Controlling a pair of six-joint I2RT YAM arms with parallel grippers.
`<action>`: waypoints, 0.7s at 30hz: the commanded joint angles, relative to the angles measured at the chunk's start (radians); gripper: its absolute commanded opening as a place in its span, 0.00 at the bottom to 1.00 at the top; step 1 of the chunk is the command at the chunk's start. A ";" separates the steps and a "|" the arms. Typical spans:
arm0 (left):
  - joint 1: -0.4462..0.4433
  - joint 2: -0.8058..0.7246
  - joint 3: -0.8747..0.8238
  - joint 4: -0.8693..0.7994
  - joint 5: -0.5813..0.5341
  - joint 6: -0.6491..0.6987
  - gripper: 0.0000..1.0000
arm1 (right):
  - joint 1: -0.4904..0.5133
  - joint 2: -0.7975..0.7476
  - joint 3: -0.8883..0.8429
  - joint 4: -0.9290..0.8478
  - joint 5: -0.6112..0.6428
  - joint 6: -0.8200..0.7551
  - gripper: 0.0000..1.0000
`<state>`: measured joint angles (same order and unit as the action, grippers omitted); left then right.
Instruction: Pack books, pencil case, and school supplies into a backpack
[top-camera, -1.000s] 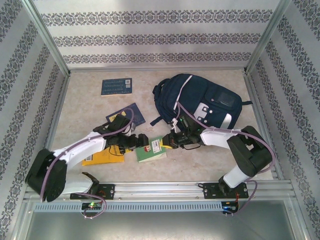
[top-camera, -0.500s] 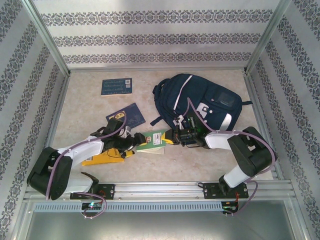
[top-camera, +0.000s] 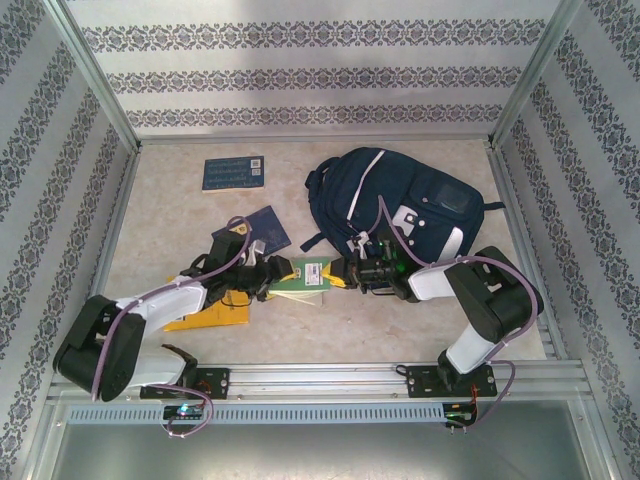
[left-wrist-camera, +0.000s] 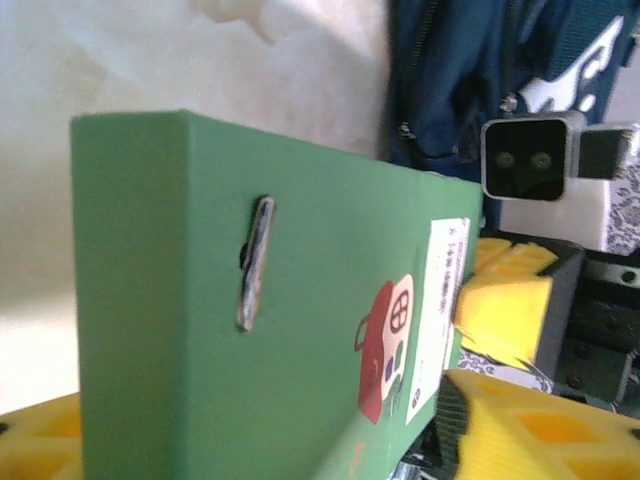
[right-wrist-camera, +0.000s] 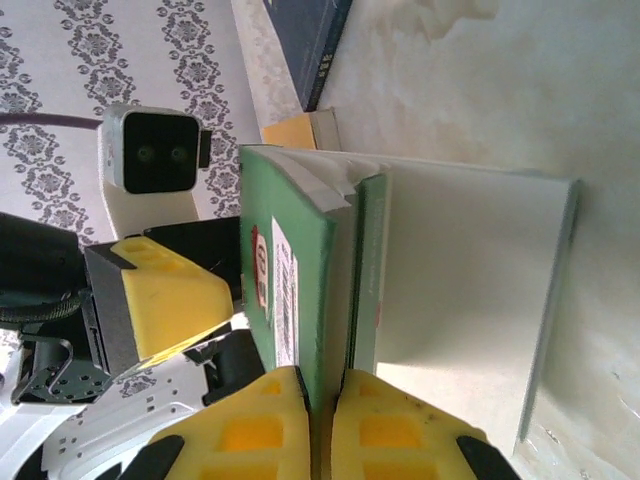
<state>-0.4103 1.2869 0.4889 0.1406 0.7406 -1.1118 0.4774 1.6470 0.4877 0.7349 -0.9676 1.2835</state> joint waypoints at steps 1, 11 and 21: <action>0.007 -0.060 -0.001 0.103 0.019 -0.019 0.56 | 0.001 0.014 -0.002 0.072 -0.030 0.000 0.00; 0.006 -0.060 -0.014 0.196 0.054 -0.047 0.13 | 0.023 -0.001 0.032 0.079 -0.036 -0.003 0.00; 0.007 -0.253 0.076 0.011 -0.022 0.044 0.00 | 0.010 -0.127 0.021 -0.062 0.050 -0.098 0.71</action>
<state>-0.4080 1.0916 0.5137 0.1608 0.7361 -1.1084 0.4805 1.5501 0.4950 0.6804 -0.9390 1.2201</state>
